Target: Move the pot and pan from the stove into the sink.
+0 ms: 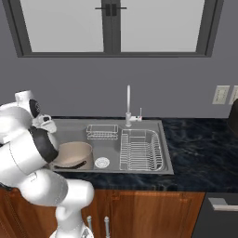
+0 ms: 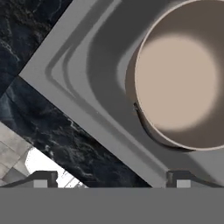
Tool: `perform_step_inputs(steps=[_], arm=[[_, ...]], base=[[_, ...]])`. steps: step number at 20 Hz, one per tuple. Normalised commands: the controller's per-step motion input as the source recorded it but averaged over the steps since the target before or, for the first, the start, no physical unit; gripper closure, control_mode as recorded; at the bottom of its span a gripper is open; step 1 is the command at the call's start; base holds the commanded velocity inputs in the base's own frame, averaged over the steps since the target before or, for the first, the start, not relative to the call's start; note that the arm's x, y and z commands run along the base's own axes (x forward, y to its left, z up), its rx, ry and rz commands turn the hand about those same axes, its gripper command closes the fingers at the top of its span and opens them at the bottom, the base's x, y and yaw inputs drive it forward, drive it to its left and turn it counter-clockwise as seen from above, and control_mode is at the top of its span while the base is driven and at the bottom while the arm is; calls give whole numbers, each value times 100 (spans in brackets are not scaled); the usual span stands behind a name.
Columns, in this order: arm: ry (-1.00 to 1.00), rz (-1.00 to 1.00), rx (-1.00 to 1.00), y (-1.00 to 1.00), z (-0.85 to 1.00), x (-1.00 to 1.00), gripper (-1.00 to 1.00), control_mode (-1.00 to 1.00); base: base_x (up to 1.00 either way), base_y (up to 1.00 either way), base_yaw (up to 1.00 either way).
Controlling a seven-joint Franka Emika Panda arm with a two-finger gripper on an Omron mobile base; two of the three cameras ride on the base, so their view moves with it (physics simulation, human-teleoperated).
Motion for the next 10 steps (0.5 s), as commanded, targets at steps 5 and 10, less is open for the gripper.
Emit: perform_step_inputs(steps=[5, 10], arm=[[-13, -8, 4, -49, 28, -82, -100, -100], [-10, -10, 1, -9, 59, -58, -100, -100]], base=[[0, 0, 0], [0, 0, 0]])
